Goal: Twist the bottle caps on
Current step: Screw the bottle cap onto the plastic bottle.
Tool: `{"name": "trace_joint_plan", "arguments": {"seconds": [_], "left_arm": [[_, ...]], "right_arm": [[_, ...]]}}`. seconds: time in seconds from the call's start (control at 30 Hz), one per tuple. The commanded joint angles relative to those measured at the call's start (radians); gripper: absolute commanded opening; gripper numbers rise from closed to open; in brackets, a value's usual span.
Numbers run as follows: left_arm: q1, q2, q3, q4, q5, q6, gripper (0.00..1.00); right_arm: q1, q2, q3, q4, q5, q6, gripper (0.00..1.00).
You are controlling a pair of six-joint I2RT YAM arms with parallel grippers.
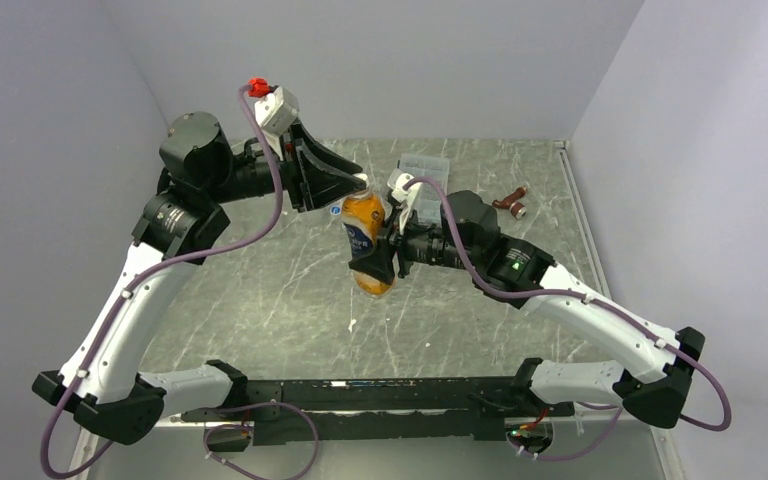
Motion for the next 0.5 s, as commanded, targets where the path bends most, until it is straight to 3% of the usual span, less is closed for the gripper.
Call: {"name": "trace_joint_plan", "arguments": {"seconds": [0.0,0.47], "left_arm": [[-0.005,-0.011,-0.023,0.005,0.053,0.022,0.19],[-0.003,0.022,0.029,-0.06,0.096,0.033,0.16]], "right_arm": [[-0.044,0.0,0.071,0.152,-0.113,0.06,0.15],[-0.079,-0.008,0.066,0.21,-0.217,0.064,0.14]]}}
